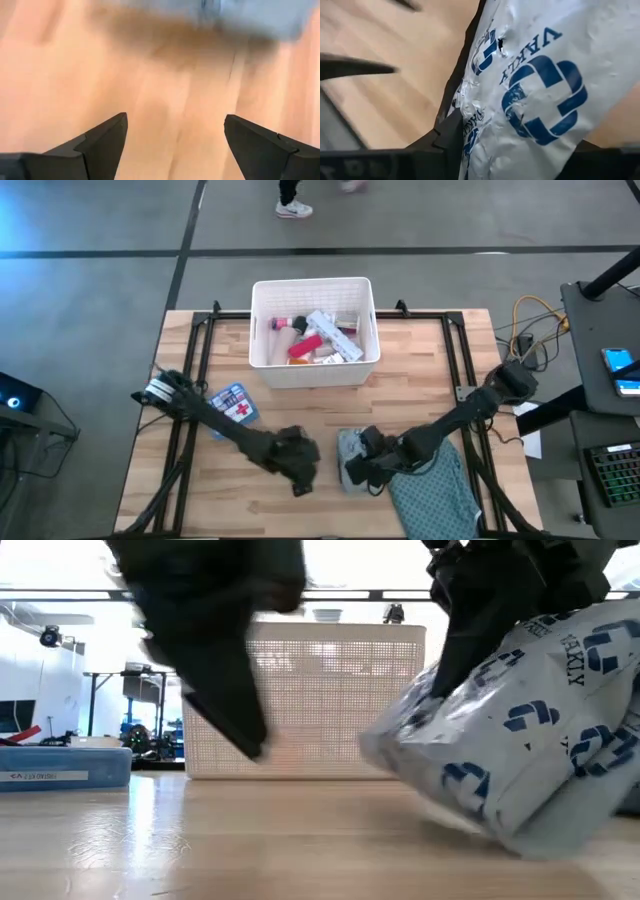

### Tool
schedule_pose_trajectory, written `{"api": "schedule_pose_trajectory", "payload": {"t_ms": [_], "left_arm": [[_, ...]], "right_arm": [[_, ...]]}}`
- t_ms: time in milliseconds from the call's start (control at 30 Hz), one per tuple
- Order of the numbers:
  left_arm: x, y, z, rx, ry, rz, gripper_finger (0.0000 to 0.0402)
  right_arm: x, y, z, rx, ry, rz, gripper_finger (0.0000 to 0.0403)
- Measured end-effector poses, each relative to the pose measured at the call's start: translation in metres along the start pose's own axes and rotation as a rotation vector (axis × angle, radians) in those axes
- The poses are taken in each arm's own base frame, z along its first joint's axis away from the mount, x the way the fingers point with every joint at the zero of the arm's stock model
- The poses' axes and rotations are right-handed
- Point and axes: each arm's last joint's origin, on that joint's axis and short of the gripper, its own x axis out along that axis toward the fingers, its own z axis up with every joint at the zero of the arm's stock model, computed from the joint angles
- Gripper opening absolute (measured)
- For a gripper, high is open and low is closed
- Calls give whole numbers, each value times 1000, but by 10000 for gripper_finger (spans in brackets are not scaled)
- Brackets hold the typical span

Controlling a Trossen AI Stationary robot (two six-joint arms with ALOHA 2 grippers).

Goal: Pick & place medical supplies in basket/bin
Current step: Put the white bag into the white bin

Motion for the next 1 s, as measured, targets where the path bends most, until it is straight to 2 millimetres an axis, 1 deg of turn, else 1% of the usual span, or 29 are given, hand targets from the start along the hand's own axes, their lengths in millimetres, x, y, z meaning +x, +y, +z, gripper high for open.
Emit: {"api": "schedule_pose_trajectory", "payload": {"t_ms": [67, 133, 233, 300, 367, 467, 533, 600, 700, 800, 833, 900, 1000], "left_arm": [[-19, 1, -8, -1, -20, 50, 310], [-43, 2, -12, -15, -58, 50, 310], [-83, 7, -14, -56, -161, 24, 311], [-110, 14, -14, -103, -233, 27, 311], [-138, 23, -16, -164, -300, 31, 311], [-175, 41, -22, -257, -368, 44, 311], [-193, 53, -29, -298, -380, 50, 311], [-206, 65, -36, -314, -374, 56, 311], [-218, 83, -48, -296, -315, 104, 311], [-226, 101, -63, -313, -188, 193, 311], [-228, 107, -68, -331, -150, 232, 311], [-231, 118, -77, -368, -90, 320, 311], [-228, 128, -88, -407, -48, 402, 311]], "right_arm": [[-11, -2, 7, -14, -40, -21, 148], [-28, 2, 17, -30, -88, 7, 147], [-58, 12, 38, -75, -179, 91, 147], [-78, 19, 57, -104, -261, 139, 147], [-98, 24, 81, -126, -349, 162, 147], [-128, 28, 124, -131, -467, 189, 147], [-144, 28, 156, -122, -542, 189, 150], [-154, 22, 191, -116, -578, 174, 153], [-156, 5, 245, -83, -587, 156, 155], [-143, -17, 290, -61, -547, 105, 158], [-137, -25, 302, -54, -523, 88, 161], [-129, -32, 320, -53, -485, 88, 173], [-116, -34, 335, -76, -447, 96, 201]]}}
